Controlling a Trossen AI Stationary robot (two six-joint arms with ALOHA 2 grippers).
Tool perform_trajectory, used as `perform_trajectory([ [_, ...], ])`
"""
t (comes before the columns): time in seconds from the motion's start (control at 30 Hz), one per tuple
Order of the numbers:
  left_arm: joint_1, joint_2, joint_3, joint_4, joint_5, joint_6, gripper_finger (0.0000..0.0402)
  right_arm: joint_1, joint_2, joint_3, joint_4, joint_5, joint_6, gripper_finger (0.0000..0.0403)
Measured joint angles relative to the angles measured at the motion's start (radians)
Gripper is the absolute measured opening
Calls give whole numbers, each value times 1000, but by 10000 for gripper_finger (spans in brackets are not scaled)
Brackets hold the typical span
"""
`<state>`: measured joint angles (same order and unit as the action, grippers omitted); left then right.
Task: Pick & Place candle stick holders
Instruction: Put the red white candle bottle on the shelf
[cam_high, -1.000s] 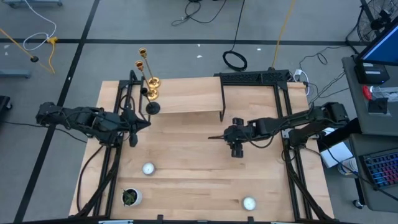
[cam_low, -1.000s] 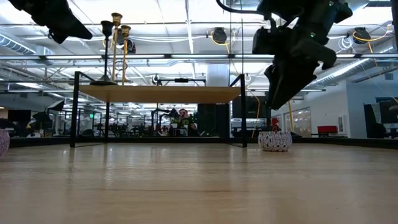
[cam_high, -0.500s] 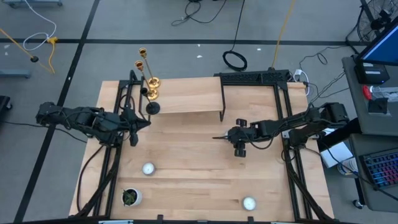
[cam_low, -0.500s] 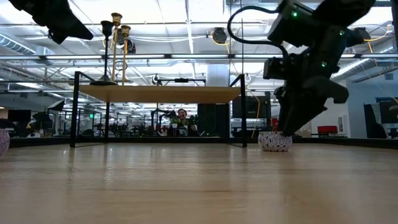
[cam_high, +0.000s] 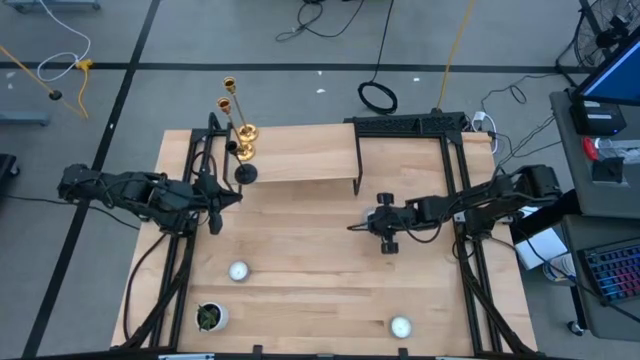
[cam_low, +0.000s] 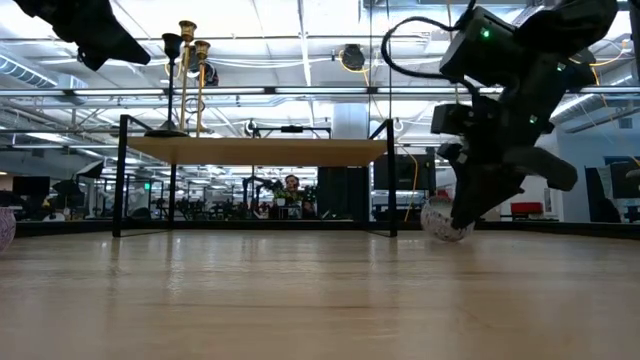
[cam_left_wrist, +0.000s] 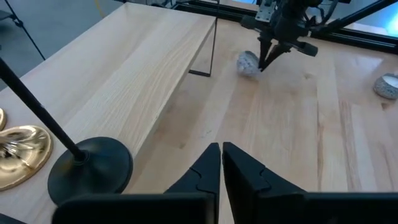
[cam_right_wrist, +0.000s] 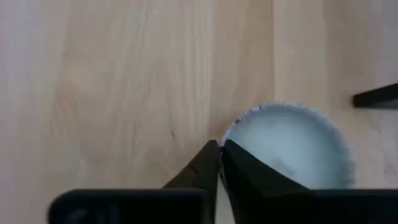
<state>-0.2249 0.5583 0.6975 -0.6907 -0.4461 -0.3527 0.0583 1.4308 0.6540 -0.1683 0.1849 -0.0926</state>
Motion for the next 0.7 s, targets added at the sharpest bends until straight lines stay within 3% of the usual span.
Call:
perform_trajectory([
  [0.13,0,0,0,0,0,-2,9,0,1,0,30,18,-5,10],
  [0.43,0,0,0,4,0,-5,24,2,-57,138,40,-112,27,3],
  [0.7,0,0,0,22,0,1,5,-44,-105,304,242,-108,-35,2],
])
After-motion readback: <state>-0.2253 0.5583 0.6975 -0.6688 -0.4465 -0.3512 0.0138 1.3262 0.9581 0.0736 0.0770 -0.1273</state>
